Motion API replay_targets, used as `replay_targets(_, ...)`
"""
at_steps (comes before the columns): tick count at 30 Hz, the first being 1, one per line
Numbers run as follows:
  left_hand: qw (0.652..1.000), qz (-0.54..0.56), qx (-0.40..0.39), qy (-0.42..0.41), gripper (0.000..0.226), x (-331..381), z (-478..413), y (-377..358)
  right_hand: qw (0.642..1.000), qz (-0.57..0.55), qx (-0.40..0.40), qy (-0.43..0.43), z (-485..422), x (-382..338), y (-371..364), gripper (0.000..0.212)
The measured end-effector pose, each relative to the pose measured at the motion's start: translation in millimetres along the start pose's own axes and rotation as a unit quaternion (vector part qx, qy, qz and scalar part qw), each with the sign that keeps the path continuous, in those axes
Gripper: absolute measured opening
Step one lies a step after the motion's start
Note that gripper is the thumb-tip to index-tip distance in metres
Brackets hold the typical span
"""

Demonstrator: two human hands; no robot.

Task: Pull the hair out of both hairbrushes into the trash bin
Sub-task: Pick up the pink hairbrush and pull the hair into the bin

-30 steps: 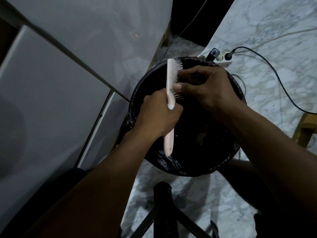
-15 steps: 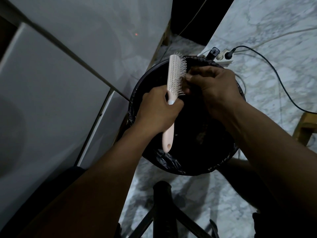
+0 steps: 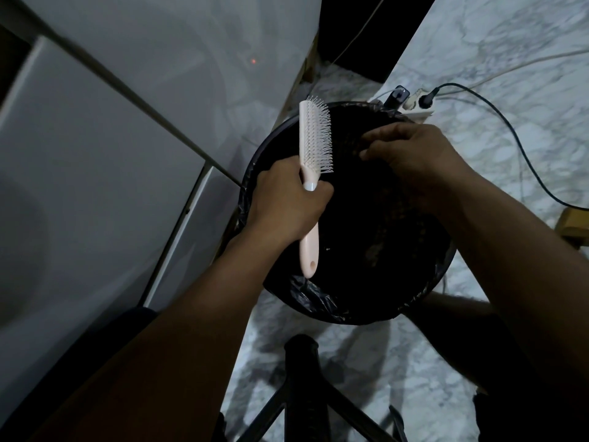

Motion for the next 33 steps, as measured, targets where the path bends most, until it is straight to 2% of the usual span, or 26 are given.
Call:
replay_targets(9,1.0,-0.008,-0.02,0.002,0.024,0.2,-0.2,-3.8,0.996,0.08,-0.017,-0.044,-0.9,11.7,-7.1,0.028)
replay_targets(12,1.0,0.008,-0.023,-0.001,0.027,1.9,-0.2,-5.0,0.998,0.027,-0.031,-0.056,-1.2,13.2,-9.6,0.035)
replay_targets(15,0.997,0.062,-0.051,-0.002,0.036,5.6,1.4,-10.5,0.995,-0.013,-0.094,-0.04,-1.3,12.2,-20.9,0.04)
replay_targets(17,0.994,0.08,-0.068,-0.01,0.037,9.2,2.9,-14.4,0.991,-0.05,-0.117,-0.026,0.8,10.9,-28.2,0.034)
replay_targets(19,0.994,0.086,-0.072,-0.019,0.037,10.0,3.0,-16.9,0.988,-0.111,-0.105,-0.005,0.5,8.3,-29.7,0.025)
replay_targets(21,0.992,0.102,-0.071,-0.02,0.042,9.9,2.1,-17.9,0.989,-0.124,-0.074,0.016,-0.4,6.4,-25.6,0.02)
replay_targets(23,0.988,0.133,-0.073,-0.009,0.047,8.1,0.9,-19.1,0.99,-0.126,-0.054,0.028,-1.9,6.1,-22.0,0.023)
replay_targets(25,0.986,0.155,-0.068,0.0,0.04,6.6,-0.3,-19.4,0.98,-0.191,-0.058,0.004,-5.6,9.0,-20.9,0.025)
replay_targets(27,0.985,0.16,-0.059,0.008,0.034,5.3,-1.1,-18.5,0.96,-0.27,-0.045,-0.058,-9.7,14.3,-16.5,0.022)
replay_targets(30,0.984,0.165,-0.061,0.019,0.033,4.3,-0.4,-19.5,0.97,-0.223,0.021,-0.1,-17.6,21.1,1.6,0.033)
replay_targets(33,0.981,0.177,-0.072,0.022,0.026,3.9,0.1,-21.8,0.988,-0.13,-0.075,-0.031,-17.4,14.0,-15.1,0.037)
Point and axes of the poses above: each hand's wrist, its own z-axis away from the middle knuckle, its own y-axis out of the back of the hand, x = y × z, the point moved 8 cm from there along -z, towards the middle knuckle, and after that the axes turned 9 degrees about -y, right-handed, at the moved point
